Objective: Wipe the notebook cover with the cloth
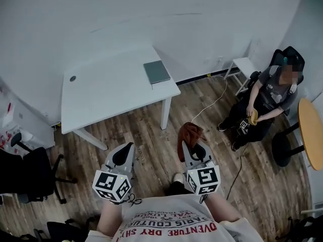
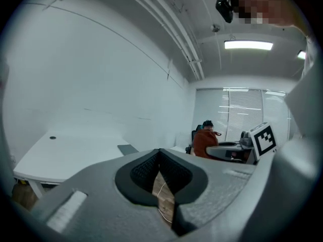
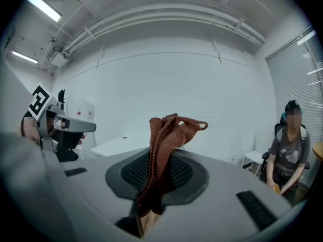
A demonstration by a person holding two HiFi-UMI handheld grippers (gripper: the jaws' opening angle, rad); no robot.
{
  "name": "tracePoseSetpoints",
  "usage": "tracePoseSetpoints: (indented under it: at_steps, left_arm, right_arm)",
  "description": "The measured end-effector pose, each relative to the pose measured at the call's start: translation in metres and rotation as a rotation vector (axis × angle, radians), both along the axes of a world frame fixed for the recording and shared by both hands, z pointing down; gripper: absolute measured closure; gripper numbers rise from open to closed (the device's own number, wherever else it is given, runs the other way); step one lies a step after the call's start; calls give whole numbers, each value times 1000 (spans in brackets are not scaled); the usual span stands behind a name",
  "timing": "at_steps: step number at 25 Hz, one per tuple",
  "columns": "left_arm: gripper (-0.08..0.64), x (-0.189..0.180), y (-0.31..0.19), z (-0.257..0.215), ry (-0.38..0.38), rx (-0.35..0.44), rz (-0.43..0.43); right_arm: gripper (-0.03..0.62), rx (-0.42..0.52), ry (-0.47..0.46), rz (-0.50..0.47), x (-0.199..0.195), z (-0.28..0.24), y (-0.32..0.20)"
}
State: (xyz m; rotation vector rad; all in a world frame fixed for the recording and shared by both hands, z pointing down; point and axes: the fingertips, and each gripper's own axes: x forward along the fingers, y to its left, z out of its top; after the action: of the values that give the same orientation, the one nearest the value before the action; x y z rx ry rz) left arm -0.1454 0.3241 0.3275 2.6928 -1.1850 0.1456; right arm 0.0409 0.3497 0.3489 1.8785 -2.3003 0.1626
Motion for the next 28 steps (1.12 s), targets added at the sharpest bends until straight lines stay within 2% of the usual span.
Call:
tracePoseSetpoints:
  at_steps: [7,12,20,28]
  left_arm:
    - [549,69,-78,-10,6,23,-100]
    - [551,104,-111,7,3,-18,-126]
    - [549,127,-190,23,-44,-28,-129]
    - [549,148,-336,26,-44,-11,-52]
  right_arm:
    - [515,8,34,-50,91,-11,-94]
    - [515,-43,48,-66,132,6,-140]
    - [514,-73,31,-67,151,26,-211]
    - [514,-67,61,-13,159,20,-340]
